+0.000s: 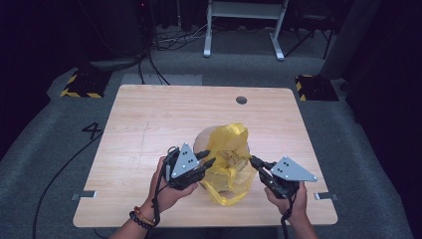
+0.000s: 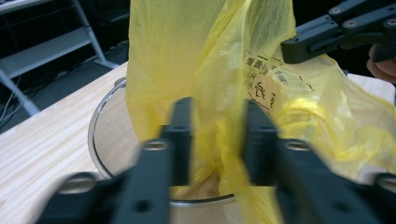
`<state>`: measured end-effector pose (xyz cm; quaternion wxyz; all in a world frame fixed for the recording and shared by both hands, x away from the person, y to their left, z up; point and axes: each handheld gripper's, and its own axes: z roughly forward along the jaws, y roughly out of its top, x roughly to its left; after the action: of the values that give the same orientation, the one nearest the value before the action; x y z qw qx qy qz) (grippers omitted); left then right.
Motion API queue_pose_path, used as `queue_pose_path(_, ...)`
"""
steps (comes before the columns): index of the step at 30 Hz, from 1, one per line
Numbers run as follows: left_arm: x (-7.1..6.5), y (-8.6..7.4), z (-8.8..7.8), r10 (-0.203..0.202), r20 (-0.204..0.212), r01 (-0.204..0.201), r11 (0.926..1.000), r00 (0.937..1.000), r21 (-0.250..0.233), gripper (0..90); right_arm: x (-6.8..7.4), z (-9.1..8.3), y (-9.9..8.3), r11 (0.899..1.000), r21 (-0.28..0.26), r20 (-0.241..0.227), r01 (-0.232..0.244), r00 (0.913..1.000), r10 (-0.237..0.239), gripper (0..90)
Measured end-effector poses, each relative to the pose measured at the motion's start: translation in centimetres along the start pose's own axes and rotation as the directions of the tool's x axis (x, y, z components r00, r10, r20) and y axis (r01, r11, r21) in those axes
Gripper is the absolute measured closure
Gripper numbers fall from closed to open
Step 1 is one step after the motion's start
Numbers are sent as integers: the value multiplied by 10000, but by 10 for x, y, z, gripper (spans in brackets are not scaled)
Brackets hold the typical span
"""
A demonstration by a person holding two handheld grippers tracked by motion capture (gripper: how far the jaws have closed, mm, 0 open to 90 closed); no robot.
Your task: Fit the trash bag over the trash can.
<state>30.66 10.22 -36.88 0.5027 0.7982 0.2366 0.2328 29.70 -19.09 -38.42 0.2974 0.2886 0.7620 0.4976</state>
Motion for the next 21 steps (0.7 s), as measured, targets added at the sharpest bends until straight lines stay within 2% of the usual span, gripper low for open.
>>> queue_pose_path(1, 1, -1, -1, 51, -63, -51, 10000, 10000, -7, 825, -1, 0, 0, 10000, 12, 29, -41, 10000, 41, 896)
queue_pose_path(4, 11, -6, -7, -56, -135, 56, 10000, 9999, 31, 879, -3, 2, -1, 9999, 104, 94, -124, 9999, 123, 896)
queue_pose_path(10, 32, -22, -12, -589, -431, 597, 9981, 9973, 163, 893, -8, 6, -2, 9991, 324, 261, -281, 9993, 272, 896)
queue_pose_path(12, 38, -27, -12, -720, -587, 728, 9973, 9957, 122, 895, -8, 9, -2, 9989, 407, 349, -214, 9992, 200, 896)
queue_pose_path(15, 45, -32, -14, -1107, -560, 1104, 9938, 9923, -85, 893, -11, 13, -3, 9983, 536, 439, -248, 9988, 225, 896)
queue_pose_path(21, 52, -43, -10, -1309, -589, 1310, 9914, 9896, -33, 893, -16, 21, -7, 9968, 693, 453, -389, 9983, 358, 896)
